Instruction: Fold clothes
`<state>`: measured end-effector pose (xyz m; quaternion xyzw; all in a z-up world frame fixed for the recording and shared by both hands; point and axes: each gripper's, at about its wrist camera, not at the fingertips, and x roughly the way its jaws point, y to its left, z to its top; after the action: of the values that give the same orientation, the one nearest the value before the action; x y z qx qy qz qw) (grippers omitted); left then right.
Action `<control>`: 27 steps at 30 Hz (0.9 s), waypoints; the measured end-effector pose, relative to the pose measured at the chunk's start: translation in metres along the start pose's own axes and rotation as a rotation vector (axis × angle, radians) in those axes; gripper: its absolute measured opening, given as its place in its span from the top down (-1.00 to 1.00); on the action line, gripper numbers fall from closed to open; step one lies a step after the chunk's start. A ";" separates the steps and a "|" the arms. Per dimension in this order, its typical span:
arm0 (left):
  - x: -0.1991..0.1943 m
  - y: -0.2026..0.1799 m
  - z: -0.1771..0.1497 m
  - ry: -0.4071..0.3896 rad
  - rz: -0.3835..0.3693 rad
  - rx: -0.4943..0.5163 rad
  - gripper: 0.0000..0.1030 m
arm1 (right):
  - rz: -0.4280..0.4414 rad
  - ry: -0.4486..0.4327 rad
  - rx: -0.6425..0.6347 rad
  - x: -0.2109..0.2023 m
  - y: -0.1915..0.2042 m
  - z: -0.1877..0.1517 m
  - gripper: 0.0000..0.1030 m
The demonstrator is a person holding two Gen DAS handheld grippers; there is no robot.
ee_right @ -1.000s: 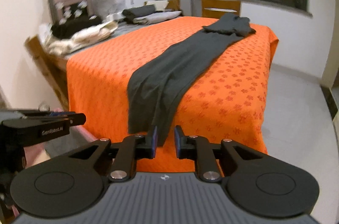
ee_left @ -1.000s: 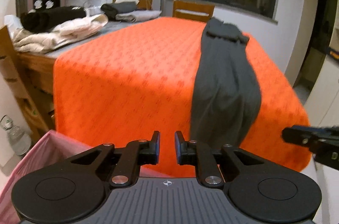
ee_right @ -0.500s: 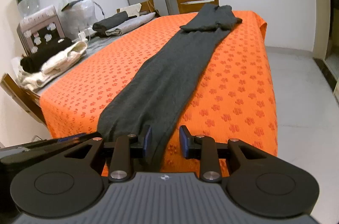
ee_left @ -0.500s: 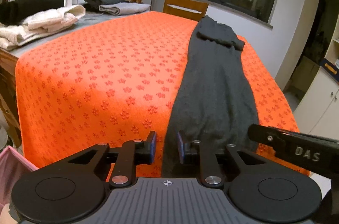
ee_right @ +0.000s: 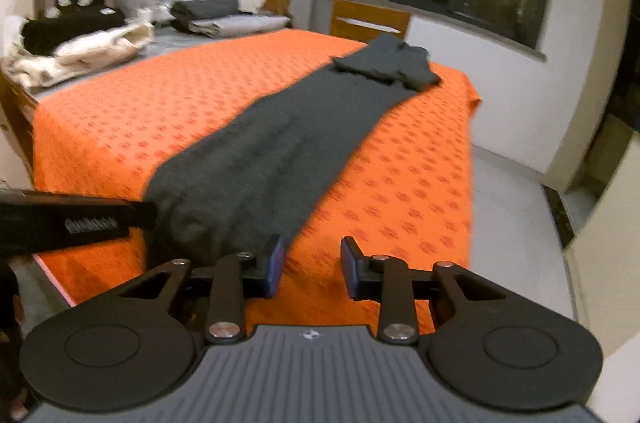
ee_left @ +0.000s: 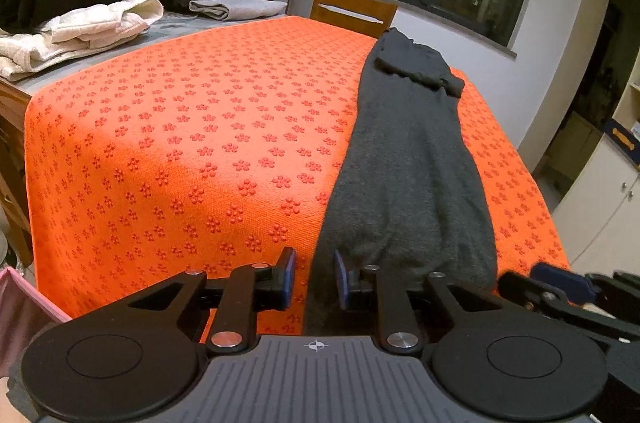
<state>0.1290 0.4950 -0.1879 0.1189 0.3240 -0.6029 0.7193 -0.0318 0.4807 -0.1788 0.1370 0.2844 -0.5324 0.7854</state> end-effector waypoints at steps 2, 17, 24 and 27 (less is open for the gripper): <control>0.000 0.001 0.000 0.002 -0.005 -0.004 0.52 | 0.008 -0.002 0.023 -0.003 -0.003 -0.001 0.49; 0.001 0.008 0.002 0.008 -0.005 -0.003 0.31 | 0.016 -0.011 -0.055 -0.001 0.011 -0.002 0.63; -0.012 0.012 0.010 -0.044 0.040 0.003 0.48 | 0.006 -0.026 -0.025 -0.010 0.008 0.007 0.64; -0.014 0.002 0.018 -0.074 0.006 0.056 0.48 | 0.035 -0.037 -0.042 -0.006 0.010 0.012 0.64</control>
<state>0.1362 0.4968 -0.1663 0.1178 0.2798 -0.6135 0.7290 -0.0202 0.4832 -0.1665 0.1157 0.2787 -0.5150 0.8023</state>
